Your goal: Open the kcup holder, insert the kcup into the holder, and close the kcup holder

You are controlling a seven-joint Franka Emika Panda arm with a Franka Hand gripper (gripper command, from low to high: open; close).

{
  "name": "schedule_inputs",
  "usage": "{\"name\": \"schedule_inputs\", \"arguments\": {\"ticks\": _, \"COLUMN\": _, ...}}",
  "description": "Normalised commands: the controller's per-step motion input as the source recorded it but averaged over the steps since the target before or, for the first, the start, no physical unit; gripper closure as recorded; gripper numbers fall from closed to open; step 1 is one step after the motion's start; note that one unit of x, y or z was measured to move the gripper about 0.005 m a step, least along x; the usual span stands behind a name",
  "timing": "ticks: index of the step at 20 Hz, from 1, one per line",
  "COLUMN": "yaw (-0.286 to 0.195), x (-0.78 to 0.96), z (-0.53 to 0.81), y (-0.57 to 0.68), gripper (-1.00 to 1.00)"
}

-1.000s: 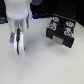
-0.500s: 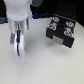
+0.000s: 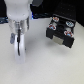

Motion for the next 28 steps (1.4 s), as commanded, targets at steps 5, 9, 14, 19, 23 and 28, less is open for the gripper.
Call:
{"name": "schedule_inputs", "arguments": {"ticks": 5, "yaw": -0.025, "x": 0.02, "z": 0.57, "y": 0.26, "gripper": 1.0}}
{"name": "schedule_inputs", "arguments": {"ticks": 9, "yaw": -0.005, "x": 0.06, "z": 0.85, "y": 0.39, "gripper": 1.0}}
{"name": "schedule_inputs", "arguments": {"ticks": 14, "yaw": 0.007, "x": 0.13, "z": 0.86, "y": 0.46, "gripper": 1.0}}
{"name": "schedule_inputs", "arguments": {"ticks": 19, "yaw": 0.02, "x": 0.09, "z": 0.77, "y": 0.6, "gripper": 1.0}}
{"name": "schedule_inputs", "arguments": {"ticks": 23, "yaw": 0.015, "x": 0.09, "z": 0.65, "y": 0.66, "gripper": 1.0}}
{"name": "schedule_inputs", "arguments": {"ticks": 28, "yaw": 0.02, "x": 0.05, "z": 0.49, "y": 0.66, "gripper": 1.0}}
